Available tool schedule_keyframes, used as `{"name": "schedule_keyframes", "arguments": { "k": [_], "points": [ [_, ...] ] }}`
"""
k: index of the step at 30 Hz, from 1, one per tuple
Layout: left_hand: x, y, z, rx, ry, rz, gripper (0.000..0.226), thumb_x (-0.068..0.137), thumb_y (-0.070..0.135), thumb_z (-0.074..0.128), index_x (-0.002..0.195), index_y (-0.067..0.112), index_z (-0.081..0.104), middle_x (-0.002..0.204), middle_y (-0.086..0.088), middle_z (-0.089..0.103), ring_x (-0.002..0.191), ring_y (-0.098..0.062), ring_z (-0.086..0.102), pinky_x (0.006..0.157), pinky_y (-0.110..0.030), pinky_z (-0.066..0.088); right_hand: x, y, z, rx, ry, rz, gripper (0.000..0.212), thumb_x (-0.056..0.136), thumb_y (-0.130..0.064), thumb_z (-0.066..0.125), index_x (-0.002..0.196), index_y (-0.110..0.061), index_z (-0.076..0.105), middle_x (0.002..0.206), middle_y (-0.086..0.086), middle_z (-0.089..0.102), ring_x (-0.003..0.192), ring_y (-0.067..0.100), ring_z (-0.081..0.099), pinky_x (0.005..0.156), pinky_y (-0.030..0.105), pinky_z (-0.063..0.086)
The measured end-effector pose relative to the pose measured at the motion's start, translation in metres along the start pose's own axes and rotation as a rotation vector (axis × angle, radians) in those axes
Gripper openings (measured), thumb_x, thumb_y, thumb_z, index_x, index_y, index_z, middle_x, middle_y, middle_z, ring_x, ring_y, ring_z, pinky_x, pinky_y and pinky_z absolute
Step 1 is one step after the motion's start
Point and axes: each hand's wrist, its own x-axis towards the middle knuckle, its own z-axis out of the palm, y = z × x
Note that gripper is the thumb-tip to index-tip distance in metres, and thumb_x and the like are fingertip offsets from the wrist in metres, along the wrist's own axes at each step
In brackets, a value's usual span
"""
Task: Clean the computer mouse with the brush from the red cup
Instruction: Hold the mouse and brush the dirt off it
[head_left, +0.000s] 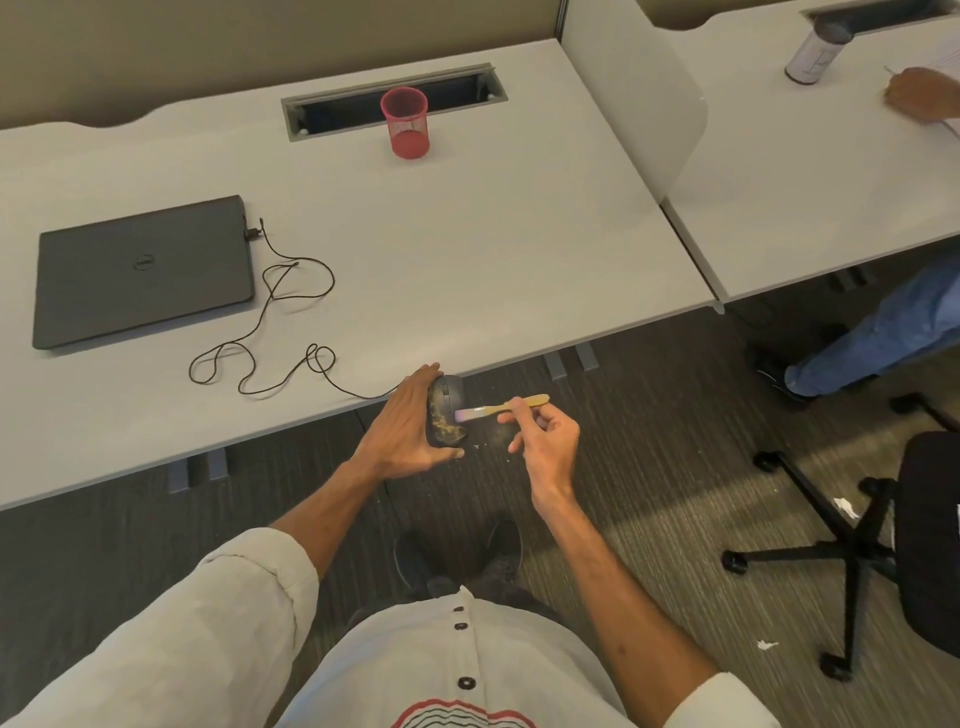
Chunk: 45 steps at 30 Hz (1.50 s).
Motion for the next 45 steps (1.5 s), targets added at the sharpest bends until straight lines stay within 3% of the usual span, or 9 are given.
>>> {"name": "schedule_keyframes", "arguments": {
  "k": [5,13,16,22,31,38,41,45],
  "points": [
    [0.0,0.001,-0.001,-0.007,0.005,-0.012,0.128,0.078,0.053,0.095,0.171,0.014,0.016,0.18,-0.007,0.02,0.165,-0.029,0.028,0.134,-0.056,0.031,-0.006,0.004,0.005,-0.027,-0.032,-0.003,0.013,0.105,-0.026,0.075,0.098,-0.018,0.083,0.086,0.002,0.084,0.055,0.014,0.061,0.052,0.024,0.053],
    [0.001,0.002,-0.001,-0.013,0.01,-0.023,0.131,0.078,0.058,0.094,0.172,0.015,0.014,0.181,-0.006,0.018,0.167,-0.027,0.024,0.137,-0.05,0.026,0.006,0.006,-0.014,-0.074,0.096,-0.01,0.016,0.104,-0.026,0.075,0.09,-0.021,0.082,0.083,0.001,0.082,0.056,0.013,0.06,0.052,0.022,0.053],
    [0.004,0.005,-0.003,-0.026,0.007,-0.029,0.134,0.074,0.066,0.09,0.172,0.013,0.014,0.18,-0.007,0.019,0.166,-0.028,0.025,0.137,-0.05,0.026,0.008,0.004,-0.011,-0.042,0.057,-0.027,0.015,0.104,-0.026,0.075,0.096,-0.015,0.083,0.084,0.0,0.083,0.056,0.008,0.062,0.054,0.019,0.055],
    [0.009,0.012,-0.007,-0.038,0.024,-0.033,0.133,0.07,0.069,0.083,0.171,0.012,0.016,0.179,-0.008,0.022,0.164,-0.028,0.029,0.135,-0.049,0.029,0.002,0.003,0.002,-0.006,-0.046,-0.039,0.014,0.105,-0.026,0.075,0.097,-0.017,0.083,0.086,0.002,0.084,0.057,0.015,0.061,0.051,0.021,0.052],
    [0.011,0.008,-0.007,-0.012,0.035,-0.04,0.131,0.077,0.058,0.094,0.171,0.013,0.015,0.179,-0.008,0.021,0.164,-0.028,0.028,0.135,-0.053,0.03,0.013,0.009,-0.009,-0.094,0.135,-0.001,0.019,0.103,-0.027,0.076,0.09,-0.015,0.083,0.081,0.001,0.081,0.055,0.009,0.06,0.049,0.018,0.049],
    [0.01,0.009,-0.006,0.002,0.034,-0.036,0.128,0.078,0.054,0.095,0.17,0.011,0.017,0.178,-0.008,0.024,0.163,-0.028,0.03,0.135,-0.047,0.029,0.003,0.005,0.001,-0.03,-0.032,-0.068,0.012,0.104,-0.023,0.076,0.098,-0.015,0.083,0.082,0.001,0.083,0.063,0.005,0.067,0.053,0.017,0.053],
    [0.01,0.01,-0.005,0.002,0.038,-0.037,0.129,0.077,0.055,0.095,0.17,0.012,0.017,0.178,-0.008,0.024,0.163,-0.027,0.03,0.135,-0.045,0.029,0.0,0.008,0.001,-0.073,-0.043,-0.071,0.012,0.104,-0.022,0.076,0.097,-0.016,0.083,0.082,0.0,0.083,0.064,0.009,0.068,0.053,0.022,0.055],
    [0.009,0.009,-0.005,0.003,0.032,-0.033,0.131,0.076,0.058,0.094,0.171,0.012,0.016,0.179,-0.007,0.021,0.165,-0.027,0.027,0.136,-0.049,0.028,0.002,0.011,-0.01,-0.203,0.064,-0.068,0.015,0.104,-0.025,0.076,0.097,-0.015,0.084,0.083,0.0,0.082,0.069,0.018,0.072,0.059,0.04,0.063]
  ]
}}
